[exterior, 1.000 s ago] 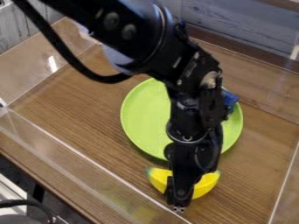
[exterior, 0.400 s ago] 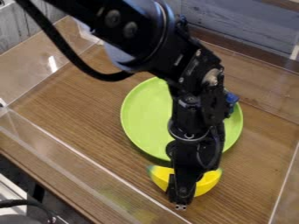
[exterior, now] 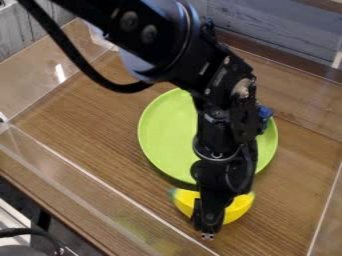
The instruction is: Put the banana in the green plate
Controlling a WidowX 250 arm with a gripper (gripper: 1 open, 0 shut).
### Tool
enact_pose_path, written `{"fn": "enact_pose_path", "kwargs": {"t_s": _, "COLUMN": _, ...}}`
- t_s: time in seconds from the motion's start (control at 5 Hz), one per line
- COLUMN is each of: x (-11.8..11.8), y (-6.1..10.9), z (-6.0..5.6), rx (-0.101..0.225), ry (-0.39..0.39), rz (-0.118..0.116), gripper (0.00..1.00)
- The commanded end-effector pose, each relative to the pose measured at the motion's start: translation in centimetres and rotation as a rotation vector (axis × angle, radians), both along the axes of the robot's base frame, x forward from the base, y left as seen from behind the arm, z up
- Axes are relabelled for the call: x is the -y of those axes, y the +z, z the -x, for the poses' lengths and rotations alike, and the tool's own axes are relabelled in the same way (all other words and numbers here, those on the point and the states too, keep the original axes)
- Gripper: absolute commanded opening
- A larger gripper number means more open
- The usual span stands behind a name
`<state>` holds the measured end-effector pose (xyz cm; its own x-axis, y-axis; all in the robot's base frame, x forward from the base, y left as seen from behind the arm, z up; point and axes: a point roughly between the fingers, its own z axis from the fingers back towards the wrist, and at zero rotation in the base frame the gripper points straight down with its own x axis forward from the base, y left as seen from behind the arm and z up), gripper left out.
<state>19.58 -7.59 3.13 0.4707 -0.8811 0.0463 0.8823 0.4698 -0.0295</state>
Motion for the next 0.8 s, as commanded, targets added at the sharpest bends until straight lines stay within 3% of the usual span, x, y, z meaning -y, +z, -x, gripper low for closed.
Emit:
{"fn": "enact_pose_path", "kwargs": {"t_s": 0.0, "x": 0.2, "y": 0.86, "z": -1.1, "rx": 0.05, "ry": 0.004, "rz": 0.017, "gripper": 0.0}}
{"fn": "enact_pose_path", "kwargs": {"t_s": 0.6, "x": 0.19, "y": 0.5, "z": -1.36, "rx": 0.05, "ry": 0.006, "rz": 0.021, "gripper": 0.0}}
